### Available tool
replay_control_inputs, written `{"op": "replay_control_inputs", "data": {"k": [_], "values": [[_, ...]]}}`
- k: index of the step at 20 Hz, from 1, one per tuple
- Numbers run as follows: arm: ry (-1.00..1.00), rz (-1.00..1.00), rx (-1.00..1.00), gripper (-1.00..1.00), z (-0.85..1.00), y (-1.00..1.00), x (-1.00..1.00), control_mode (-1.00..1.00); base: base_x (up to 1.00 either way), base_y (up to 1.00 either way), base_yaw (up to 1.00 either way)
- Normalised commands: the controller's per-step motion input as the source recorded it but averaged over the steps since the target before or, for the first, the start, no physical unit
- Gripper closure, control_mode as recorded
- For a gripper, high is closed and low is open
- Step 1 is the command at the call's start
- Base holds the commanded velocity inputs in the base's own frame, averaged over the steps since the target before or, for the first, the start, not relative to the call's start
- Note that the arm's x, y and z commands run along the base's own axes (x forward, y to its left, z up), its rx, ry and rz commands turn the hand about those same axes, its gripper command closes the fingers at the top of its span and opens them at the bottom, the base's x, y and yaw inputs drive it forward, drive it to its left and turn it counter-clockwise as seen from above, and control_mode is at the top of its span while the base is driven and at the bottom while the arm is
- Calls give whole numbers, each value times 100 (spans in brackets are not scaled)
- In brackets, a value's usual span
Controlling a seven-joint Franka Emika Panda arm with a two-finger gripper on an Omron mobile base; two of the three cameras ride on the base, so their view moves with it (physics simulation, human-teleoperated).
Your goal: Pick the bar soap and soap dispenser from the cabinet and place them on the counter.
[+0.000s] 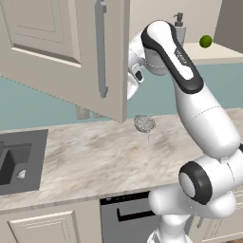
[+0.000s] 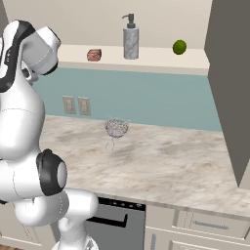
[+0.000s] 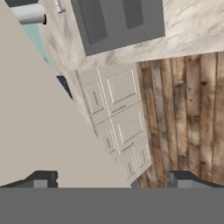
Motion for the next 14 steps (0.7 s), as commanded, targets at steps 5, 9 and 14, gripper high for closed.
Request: {"op": "replay_control_inputs", "data": {"k": [5,9,14], "values": [[2,6,13,-100,0,38,0,-100,0,0,0],[4,6,9,-100,-1,46,-4,-100,0,0,0],[4,5,5,-100,0,49,-13,-100,0,0,0]]}}
